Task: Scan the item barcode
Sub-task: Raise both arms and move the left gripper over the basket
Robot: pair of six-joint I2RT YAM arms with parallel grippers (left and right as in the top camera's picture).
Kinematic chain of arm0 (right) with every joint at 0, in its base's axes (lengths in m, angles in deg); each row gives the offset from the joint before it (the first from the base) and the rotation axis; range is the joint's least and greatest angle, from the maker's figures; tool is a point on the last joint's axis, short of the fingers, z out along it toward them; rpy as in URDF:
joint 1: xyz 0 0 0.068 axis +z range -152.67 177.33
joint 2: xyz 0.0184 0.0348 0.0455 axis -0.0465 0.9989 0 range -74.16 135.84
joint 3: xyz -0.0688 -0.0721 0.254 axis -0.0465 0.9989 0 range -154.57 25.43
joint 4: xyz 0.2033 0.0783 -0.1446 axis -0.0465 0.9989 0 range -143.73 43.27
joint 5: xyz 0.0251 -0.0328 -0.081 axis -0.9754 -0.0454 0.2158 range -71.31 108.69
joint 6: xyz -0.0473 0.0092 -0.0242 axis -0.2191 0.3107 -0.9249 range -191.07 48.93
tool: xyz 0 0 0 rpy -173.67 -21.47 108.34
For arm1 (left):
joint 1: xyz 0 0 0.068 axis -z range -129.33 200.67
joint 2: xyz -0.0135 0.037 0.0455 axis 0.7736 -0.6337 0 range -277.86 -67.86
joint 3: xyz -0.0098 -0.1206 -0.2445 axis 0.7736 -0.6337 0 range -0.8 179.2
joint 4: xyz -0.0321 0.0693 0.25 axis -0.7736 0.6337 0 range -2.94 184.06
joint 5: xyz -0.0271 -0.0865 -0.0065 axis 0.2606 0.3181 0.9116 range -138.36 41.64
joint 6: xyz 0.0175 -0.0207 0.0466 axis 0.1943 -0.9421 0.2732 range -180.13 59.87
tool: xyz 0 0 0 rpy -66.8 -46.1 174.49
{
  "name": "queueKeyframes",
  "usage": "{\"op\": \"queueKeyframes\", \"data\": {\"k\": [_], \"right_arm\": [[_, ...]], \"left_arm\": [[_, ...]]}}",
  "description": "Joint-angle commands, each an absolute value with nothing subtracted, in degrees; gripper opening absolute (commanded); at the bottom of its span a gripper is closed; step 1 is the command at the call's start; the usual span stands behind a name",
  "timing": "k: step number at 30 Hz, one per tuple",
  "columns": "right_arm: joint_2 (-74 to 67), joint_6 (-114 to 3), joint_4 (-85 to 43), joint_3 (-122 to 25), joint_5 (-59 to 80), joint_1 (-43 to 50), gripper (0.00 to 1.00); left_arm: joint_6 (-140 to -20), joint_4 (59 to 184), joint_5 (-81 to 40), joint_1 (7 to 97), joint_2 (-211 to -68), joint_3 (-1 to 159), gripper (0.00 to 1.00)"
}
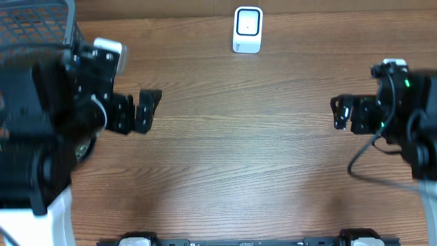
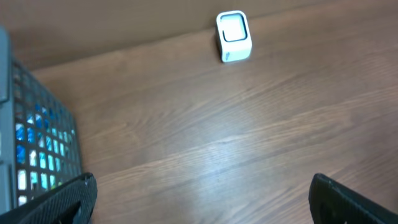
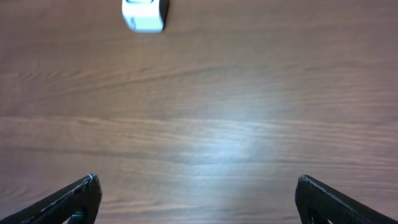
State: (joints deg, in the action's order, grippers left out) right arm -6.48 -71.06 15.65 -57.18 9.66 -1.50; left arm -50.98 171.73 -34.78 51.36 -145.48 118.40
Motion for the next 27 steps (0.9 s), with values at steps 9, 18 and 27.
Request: {"op": "queueKeyframes", "data": {"k": [9, 18, 27], "right_arm": [[1.2, -69.6, 16.4, -59.4, -2.9, -1.3, 1.00], [1.2, -69.6, 16.5, -59.3, -2.8, -1.3, 1.00], [1.2, -69.5, 18.0, -59.3, -2.8, -1.3, 1.00]], "left_arm": [[-51.3, 175.0, -30.3, 51.0, -154.1, 126.5, 1.00], [-65.1, 170.2, -47.7, 43.8, -155.4, 126.5, 0.96], [-67.8, 167.2, -54.0, 23.3, -160.3, 126.5, 1.00]]}}
